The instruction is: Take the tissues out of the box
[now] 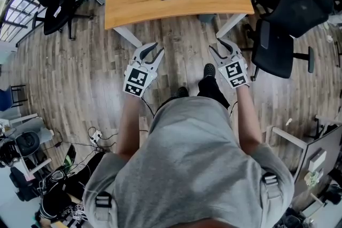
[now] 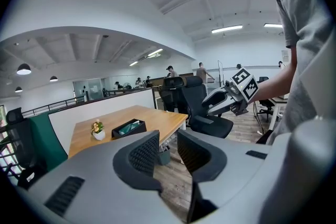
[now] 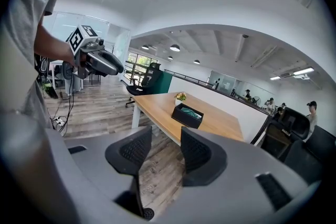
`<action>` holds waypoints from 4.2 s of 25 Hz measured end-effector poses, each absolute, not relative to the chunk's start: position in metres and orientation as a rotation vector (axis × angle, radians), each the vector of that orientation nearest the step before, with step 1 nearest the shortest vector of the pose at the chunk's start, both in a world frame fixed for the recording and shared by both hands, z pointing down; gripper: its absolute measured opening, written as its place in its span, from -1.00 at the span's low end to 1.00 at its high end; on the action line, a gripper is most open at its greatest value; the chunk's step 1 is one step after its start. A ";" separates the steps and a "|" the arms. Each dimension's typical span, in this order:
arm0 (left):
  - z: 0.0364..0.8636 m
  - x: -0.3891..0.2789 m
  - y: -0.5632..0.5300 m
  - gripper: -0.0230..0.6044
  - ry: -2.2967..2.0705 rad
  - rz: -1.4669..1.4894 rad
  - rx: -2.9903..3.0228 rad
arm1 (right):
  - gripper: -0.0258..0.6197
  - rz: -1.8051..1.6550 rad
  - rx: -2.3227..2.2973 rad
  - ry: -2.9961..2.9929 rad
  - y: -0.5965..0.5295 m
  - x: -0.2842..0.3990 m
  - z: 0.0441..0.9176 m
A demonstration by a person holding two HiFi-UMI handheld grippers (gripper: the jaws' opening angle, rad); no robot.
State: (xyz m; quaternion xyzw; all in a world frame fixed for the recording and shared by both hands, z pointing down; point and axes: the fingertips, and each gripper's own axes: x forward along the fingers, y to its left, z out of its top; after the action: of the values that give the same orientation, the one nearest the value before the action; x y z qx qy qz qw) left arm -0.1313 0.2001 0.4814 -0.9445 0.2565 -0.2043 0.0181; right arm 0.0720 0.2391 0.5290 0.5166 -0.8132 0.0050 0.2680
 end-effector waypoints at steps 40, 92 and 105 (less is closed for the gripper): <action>0.485 -0.054 0.125 -0.16 0.955 -0.739 -2.921 | 0.23 0.077 1.226 -2.338 0.153 0.137 0.561; 0.491 0.050 0.037 -0.16 1.372 -0.766 -2.831 | 0.19 0.107 0.880 -2.510 0.015 0.229 0.585; 0.504 0.015 -0.007 -0.16 1.374 -0.737 -2.893 | 0.19 0.114 0.872 -2.467 -0.027 0.197 0.589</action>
State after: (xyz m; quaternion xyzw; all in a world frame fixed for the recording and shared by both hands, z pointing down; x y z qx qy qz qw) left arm 0.0155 -0.0073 0.5041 -0.8780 0.4170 -0.2236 -0.0721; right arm 0.1969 -0.0272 0.5886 0.3216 -0.9100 0.0420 0.2582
